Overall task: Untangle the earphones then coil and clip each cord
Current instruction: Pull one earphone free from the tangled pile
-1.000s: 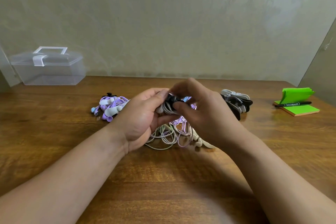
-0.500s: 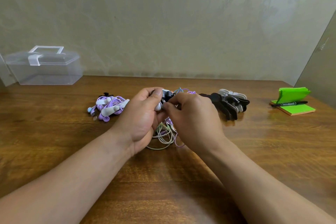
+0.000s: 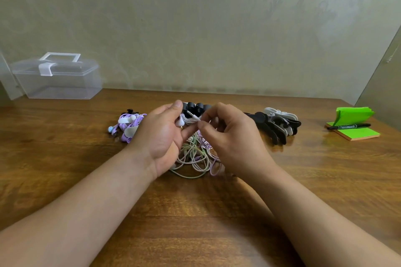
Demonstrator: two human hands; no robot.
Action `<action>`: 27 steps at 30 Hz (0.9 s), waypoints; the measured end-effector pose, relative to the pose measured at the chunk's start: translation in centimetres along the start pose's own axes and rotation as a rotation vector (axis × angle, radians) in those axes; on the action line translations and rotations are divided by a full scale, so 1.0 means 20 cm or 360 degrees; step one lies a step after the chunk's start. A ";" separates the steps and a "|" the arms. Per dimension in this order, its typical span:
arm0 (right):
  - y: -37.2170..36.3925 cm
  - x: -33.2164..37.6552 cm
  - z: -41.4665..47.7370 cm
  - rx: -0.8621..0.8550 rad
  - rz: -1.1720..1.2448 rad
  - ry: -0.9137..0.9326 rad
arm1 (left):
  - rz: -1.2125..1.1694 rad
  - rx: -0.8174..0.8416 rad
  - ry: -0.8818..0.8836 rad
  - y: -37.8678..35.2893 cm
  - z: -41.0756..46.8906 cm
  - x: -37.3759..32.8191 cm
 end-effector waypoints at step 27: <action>0.13 -0.06 0.06 0.0177 0.0919 -0.0433 | 0.0816 0.0299 -0.0112 -0.02 -0.06 0.01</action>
Point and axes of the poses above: each hand's wrist, its own z-axis towards the middle knuckle, its own y-axis out of the back of the hand, x = y × z, the point moved 2 cm from there along z, towards the middle knuckle, and after that the axes turned 9 degrees about y, right-handed, at the moved point
